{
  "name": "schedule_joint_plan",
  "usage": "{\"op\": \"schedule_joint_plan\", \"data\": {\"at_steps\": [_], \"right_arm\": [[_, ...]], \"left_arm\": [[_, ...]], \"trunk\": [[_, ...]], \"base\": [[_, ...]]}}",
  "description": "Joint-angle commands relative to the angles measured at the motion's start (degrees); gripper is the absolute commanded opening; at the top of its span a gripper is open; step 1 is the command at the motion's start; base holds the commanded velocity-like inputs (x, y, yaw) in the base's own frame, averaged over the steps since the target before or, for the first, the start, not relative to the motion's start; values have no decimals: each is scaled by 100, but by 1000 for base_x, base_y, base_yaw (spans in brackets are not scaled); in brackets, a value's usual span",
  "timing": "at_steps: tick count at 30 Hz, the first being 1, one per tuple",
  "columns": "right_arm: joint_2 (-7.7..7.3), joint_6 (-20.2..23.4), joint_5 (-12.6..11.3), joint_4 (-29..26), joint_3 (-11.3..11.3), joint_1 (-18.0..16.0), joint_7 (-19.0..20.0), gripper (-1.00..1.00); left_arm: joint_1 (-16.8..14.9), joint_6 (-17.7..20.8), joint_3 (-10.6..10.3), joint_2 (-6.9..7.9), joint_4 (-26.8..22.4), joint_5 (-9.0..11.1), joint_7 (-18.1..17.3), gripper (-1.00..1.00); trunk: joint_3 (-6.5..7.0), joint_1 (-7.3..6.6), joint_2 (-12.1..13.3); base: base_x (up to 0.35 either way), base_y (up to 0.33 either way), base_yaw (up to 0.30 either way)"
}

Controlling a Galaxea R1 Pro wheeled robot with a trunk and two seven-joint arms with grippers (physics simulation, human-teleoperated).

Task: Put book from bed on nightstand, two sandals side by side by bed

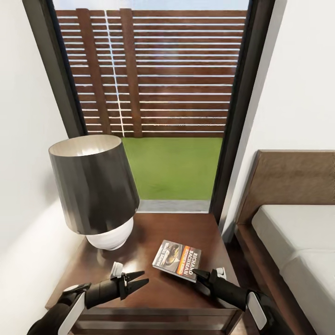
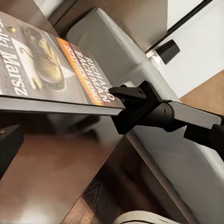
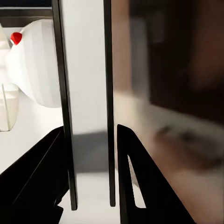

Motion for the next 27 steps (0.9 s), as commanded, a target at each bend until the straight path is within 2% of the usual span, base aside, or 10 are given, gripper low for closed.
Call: {"op": "schedule_joint_plan", "data": {"at_steps": [1,27], "right_arm": [[6,24,13,-3,-26,-4,21,-100],[6,24,14,0,-21,-4,21,-100]], "left_arm": [[-4,59,-25,8,1,58,0,100],[-6,67,-27,8,1,63,0,100]], "trunk": [[-5,-1,-2],[-49,4,-5]], "base": [[0,0,0],[0,0,0]]}}
